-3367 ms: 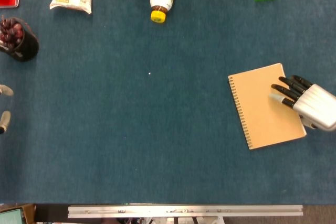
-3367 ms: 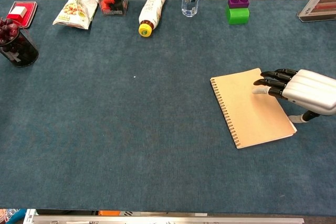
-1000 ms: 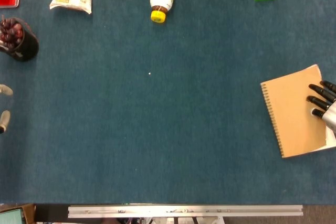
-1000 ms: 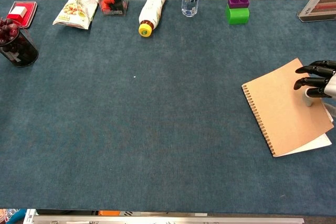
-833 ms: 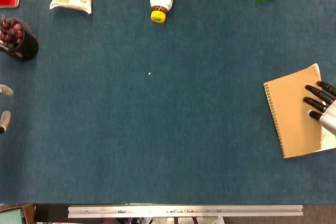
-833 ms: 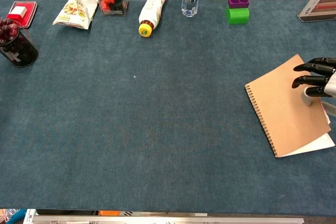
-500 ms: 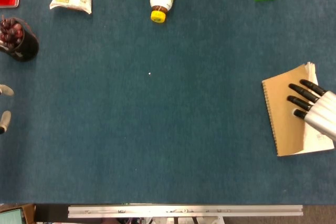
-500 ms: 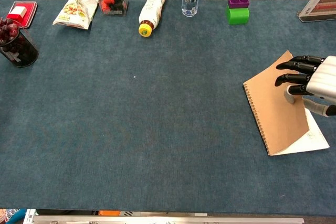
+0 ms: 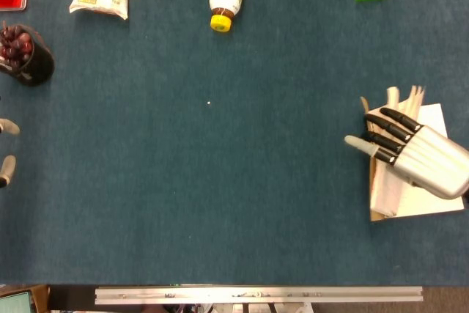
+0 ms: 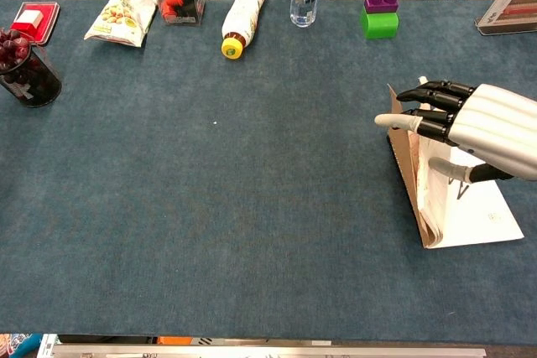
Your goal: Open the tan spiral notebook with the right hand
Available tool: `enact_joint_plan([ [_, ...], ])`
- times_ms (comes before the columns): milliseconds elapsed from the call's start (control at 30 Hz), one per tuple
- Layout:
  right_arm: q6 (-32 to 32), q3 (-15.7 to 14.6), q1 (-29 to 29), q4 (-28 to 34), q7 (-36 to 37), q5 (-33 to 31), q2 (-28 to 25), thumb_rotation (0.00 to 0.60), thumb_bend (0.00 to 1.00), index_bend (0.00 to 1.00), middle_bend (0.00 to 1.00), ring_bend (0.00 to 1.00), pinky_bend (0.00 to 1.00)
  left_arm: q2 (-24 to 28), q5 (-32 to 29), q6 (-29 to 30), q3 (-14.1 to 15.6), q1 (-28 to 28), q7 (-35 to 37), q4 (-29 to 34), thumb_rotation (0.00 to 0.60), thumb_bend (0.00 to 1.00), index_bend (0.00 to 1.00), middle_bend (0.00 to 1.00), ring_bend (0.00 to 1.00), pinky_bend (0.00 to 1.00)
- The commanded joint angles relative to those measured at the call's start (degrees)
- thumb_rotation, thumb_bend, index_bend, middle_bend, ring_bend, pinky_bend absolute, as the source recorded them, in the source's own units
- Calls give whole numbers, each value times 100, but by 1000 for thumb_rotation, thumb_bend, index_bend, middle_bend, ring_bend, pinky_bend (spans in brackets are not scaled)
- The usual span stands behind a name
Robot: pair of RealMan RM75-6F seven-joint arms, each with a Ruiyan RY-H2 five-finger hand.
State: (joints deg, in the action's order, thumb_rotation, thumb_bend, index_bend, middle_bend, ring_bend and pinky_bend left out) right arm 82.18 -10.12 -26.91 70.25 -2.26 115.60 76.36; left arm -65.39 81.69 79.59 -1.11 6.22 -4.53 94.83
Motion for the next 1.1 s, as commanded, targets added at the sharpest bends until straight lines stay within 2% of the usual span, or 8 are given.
enact_joint_plan([
  [33,28,42,-10,-127,90,15,208,600,346,108,304,122,169,4,0,2,-2,0,8,1,600,322,375,110,164,261],
  [567,187,57,-86,-782,679,28,1119,600,334,108,311,125,169,10,-15,12,-13,-3,5,-12,600,322,375,110,164,261],
  [1100,619,85,-122,-1033,943,62,1410,600,335,108,317,131,170,16,-13,1,-6,0,-5,-1,600,321,375,110,164,261],
])
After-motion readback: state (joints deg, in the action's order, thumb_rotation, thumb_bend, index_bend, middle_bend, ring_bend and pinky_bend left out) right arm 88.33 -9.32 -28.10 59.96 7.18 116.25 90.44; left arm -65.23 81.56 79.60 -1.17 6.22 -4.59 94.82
